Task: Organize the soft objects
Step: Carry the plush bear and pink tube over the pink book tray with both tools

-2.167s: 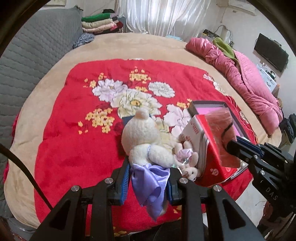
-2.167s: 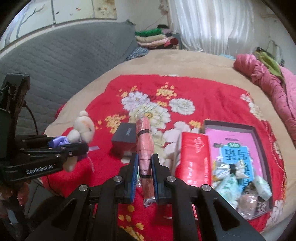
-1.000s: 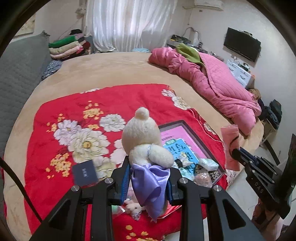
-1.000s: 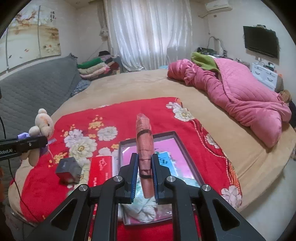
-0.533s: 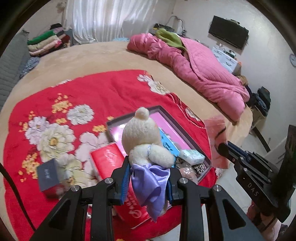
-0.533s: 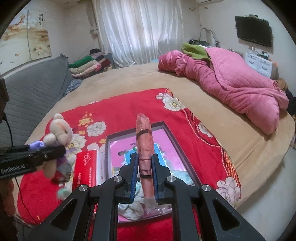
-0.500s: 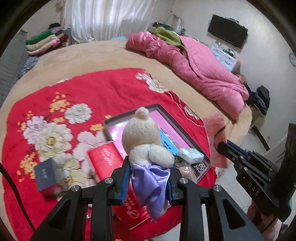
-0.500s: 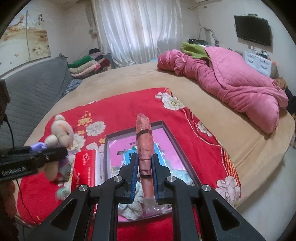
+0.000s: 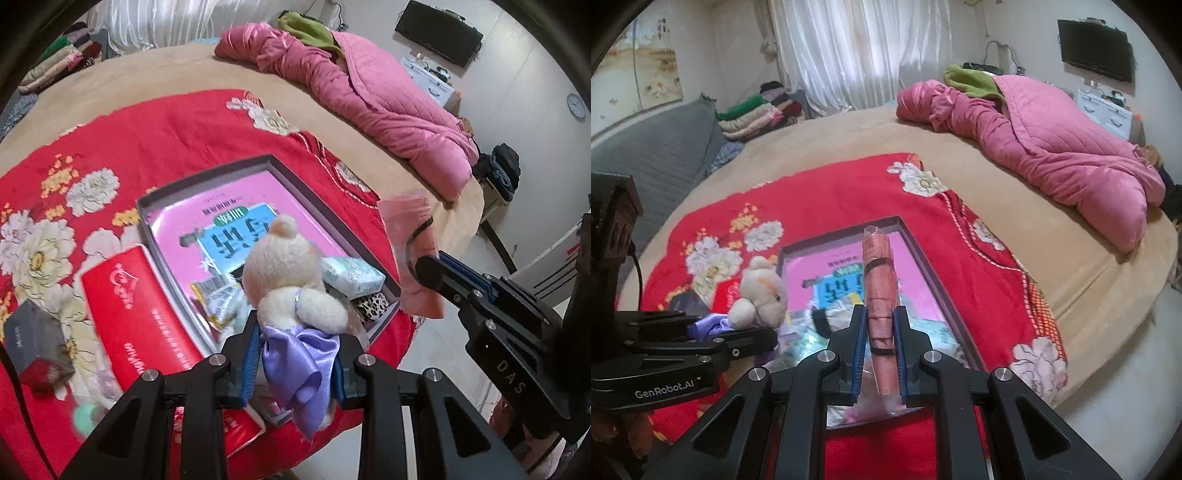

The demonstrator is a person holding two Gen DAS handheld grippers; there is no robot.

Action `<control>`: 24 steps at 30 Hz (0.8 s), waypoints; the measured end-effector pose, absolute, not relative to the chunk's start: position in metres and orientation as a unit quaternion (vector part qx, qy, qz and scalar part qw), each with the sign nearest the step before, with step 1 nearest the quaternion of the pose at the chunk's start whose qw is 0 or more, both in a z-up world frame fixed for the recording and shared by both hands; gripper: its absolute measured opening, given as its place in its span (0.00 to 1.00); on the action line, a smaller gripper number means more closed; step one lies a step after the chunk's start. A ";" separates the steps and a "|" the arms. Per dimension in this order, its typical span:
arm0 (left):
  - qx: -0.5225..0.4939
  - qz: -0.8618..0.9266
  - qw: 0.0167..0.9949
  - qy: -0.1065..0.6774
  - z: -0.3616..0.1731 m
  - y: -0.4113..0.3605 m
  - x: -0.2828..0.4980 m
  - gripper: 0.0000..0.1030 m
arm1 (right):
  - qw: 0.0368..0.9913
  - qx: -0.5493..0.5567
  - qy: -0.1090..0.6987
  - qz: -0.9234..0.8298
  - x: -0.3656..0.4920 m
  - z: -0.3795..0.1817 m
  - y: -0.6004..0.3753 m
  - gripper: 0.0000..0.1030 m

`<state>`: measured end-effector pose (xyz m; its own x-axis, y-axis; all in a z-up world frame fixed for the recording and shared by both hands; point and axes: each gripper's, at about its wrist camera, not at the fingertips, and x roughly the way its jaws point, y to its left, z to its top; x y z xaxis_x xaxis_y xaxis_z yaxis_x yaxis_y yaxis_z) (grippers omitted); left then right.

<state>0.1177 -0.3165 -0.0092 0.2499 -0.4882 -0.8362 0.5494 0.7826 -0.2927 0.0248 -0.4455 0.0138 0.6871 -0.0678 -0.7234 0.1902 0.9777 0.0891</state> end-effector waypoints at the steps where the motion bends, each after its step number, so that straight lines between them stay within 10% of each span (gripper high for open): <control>1: 0.030 -0.330 0.787 0.520 -0.012 -0.319 0.117 0.31 | 0.912 0.078 0.396 -0.072 0.025 0.009 -0.448 0.14; 24: 0.058 -0.322 0.773 0.544 -0.051 -0.336 0.120 0.31 | 0.885 0.086 0.458 0.015 0.064 -0.038 -0.441 0.14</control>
<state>0.1196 -0.3361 -0.0510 0.2017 -0.4350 -0.8776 0.5603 0.7861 -0.2609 0.0643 -0.4410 -0.0376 0.5807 0.1059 -0.8072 0.0513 0.9848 0.1661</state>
